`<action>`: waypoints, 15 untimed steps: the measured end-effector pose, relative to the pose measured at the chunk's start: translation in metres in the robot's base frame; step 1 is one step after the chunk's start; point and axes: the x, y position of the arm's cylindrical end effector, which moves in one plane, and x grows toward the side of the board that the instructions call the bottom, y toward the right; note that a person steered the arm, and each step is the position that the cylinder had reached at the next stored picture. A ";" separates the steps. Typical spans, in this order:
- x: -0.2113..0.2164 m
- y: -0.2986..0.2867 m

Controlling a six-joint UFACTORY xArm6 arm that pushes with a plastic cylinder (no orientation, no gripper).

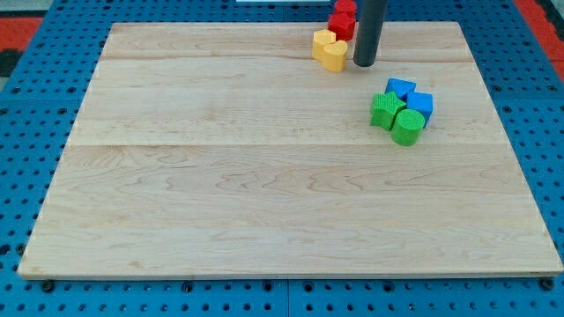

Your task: Move the blue triangle below yellow heart

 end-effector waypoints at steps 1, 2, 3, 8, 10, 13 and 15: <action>0.003 -0.002; 0.044 -0.044; 0.082 -0.092; 0.082 -0.203; 0.084 -0.209; 0.090 -0.180; 0.089 -0.119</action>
